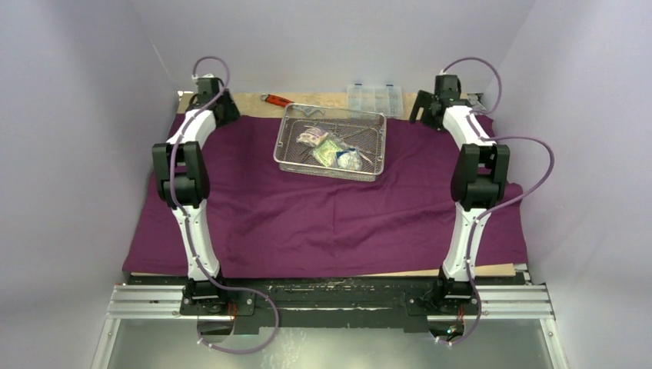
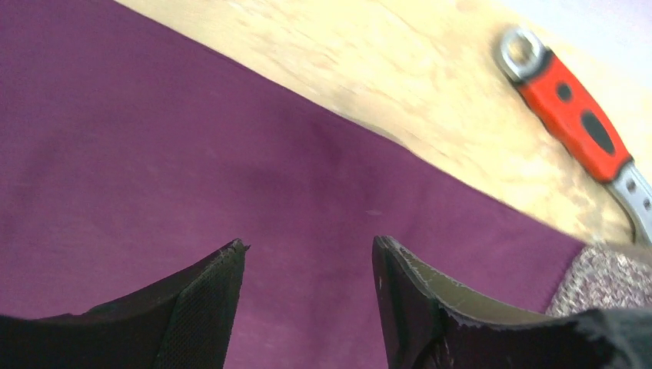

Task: Open and lay out the surgical kit
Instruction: Smooth out the surgical kit at the center of the board.

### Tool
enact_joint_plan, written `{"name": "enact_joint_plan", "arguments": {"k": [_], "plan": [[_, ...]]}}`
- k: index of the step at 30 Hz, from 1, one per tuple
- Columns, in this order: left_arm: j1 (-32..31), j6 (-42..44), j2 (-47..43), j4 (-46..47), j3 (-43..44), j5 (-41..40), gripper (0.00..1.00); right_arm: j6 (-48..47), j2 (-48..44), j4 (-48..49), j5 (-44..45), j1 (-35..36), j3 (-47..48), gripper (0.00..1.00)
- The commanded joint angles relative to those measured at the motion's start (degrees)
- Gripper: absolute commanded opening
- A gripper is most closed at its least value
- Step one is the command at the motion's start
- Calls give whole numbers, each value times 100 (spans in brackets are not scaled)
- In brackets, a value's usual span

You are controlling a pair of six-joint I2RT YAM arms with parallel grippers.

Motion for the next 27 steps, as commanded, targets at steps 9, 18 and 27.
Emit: {"name": "enact_joint_plan", "arguments": {"k": [9,18,27], "plan": [[-548,323,315,-344,-72,-854,61,226,386,-188,522,450,-339,91],[-546,308,1156,-1148,594,-1791,61,449,716,-123,589,467,-465,91],[-17,55,1736,-1576,1113,-1894,61,744,1143,-146,430,689,-148,91]]}}
